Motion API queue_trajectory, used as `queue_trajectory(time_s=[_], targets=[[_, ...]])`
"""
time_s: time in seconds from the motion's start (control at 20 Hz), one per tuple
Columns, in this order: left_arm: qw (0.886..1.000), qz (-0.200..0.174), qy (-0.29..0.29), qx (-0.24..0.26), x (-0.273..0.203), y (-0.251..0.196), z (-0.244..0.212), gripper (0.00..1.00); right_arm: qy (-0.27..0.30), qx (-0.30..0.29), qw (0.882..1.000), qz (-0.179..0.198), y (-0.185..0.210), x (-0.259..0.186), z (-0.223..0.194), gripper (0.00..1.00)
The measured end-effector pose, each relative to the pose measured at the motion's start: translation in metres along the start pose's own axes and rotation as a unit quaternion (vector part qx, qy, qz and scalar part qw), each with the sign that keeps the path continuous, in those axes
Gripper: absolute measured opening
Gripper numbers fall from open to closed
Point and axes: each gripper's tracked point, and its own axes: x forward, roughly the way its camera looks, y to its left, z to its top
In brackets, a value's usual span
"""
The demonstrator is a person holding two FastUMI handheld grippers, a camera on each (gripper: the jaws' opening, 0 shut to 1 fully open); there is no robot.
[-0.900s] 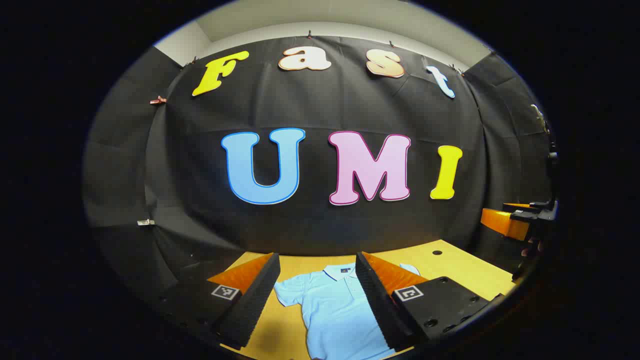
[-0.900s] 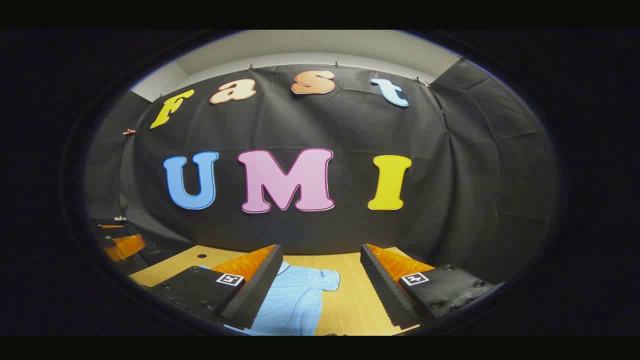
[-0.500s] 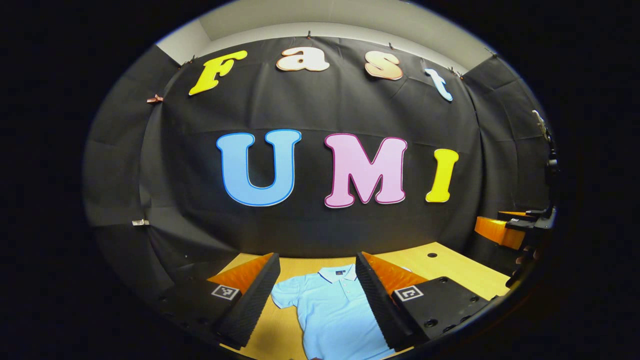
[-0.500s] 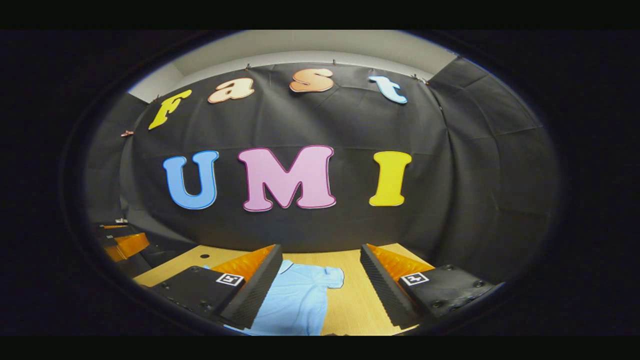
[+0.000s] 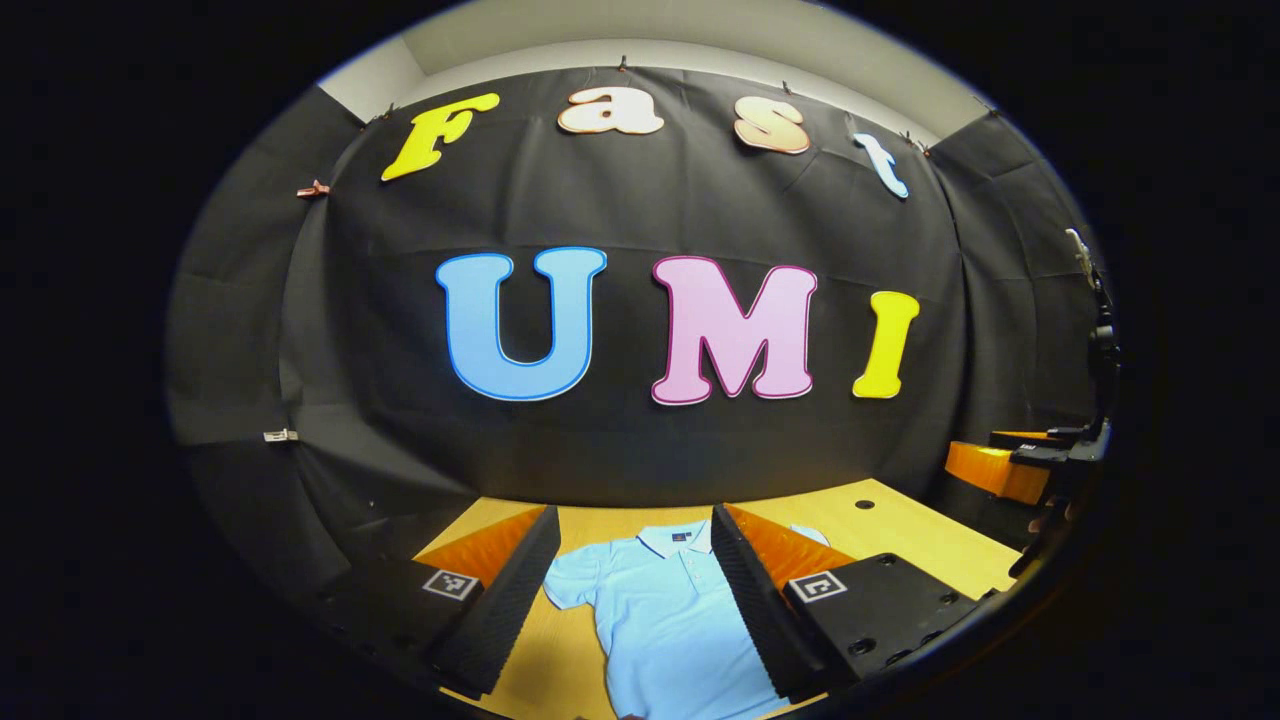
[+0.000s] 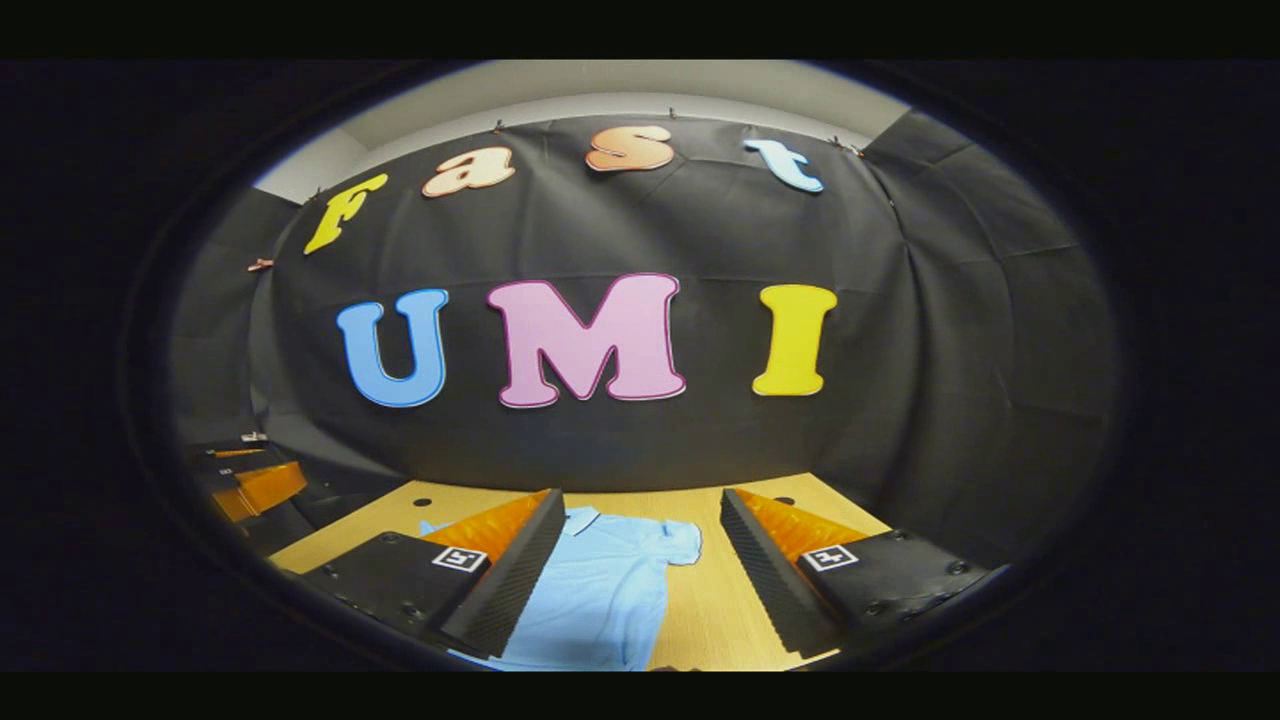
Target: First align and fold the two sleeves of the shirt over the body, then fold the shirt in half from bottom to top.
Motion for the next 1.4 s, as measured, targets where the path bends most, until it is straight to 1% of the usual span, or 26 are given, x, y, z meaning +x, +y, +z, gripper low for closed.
queue_trajectory(time_s=[0.15,0.35,0.5,0.6,0.9,0.95,1.0,1.05,1.1,1.15,1.2,1.25,1.35,1.4], targets=[[1.0,0.003,0.005,-0.003,0.003,0.0,-0.005,0.96,0.004,-0.005,1.0,-0.003,-0.006,0.003,-0.003,0.98],[1.0,0.011,0.012,-0.004,0.009,0.002,-0.01,0.96,0.025,-0.004,1.0,-0.003,-0.011,0.016,-0.015,0.98],[1.0,0.015,0.021,-0.006,0.012,0.003,-0.016,0.97,0.061,-0.013,0.998,-0.01,-0.018,0.033,-0.037,0.98],[0.999,0.021,0.028,-0.004,0.015,0.005,-0.022,0.96,0.084,-0.011,0.996,-0.017,-0.03,0.049,-0.05,0.98],[0.997,0.054,0.051,-0.007,0.027,0.021,-0.039,0.96,0.118,-0.015,0.993,-0.025,-0.052,0.103,-0.08,0.98],[0.997,0.06,0.055,-0.008,0.029,0.023,-0.043,0.96,0.125,-0.013,0.992,-0.027,-0.056,0.113,-0.085,0.94],[0.996,0.067,0.059,-0.006,0.032,0.026,-0.045,0.96,0.135,-0.008,0.99,-0.03,-0.061,0.123,-0.091,0.98],[0.995,0.077,0.064,-0.004,0.036,0.03,-0.048,0.96,0.144,-0.003,0.989,-0.037,-0.067,0.133,-0.098,0.98],[0.994,0.084,0.068,-0.006,0.039,0.033,-0.049,0.97,0.154,0.001,0.987,-0.044,-0.073,0.141,-0.107,0.95],[0.993,0.091,0.071,-0.009,0.043,0.035,-0.052,0.97,0.165,0.005,0.985,-0.049,-0.079,0.151,-0.115,0.98],[0.993,0.096,0.074,-0.013,0.047,0.036,-0.053,0.97,0.176,0.008,0.983,-0.052,-0.084,0.162,-0.125,0.95],[0.992,0.1,0.077,-0.015,0.05,0.036,-0.057,0.97,0.188,0.009,0.981,-0.053,-0.088,0.171,-0.135,0.98],[0.99,0.108,0.086,-0.02,0.054,0.038,-0.062,0.97,0.215,-0.003,0.975,-0.062,-0.101,0.191,-0.158,0.98],[0.989,0.111,0.091,-0.025,0.057,0.039,-0.067,0.97,0.223,-0.005,0.973,-0.065,-0.105,0.201,-0.168,0.95]])
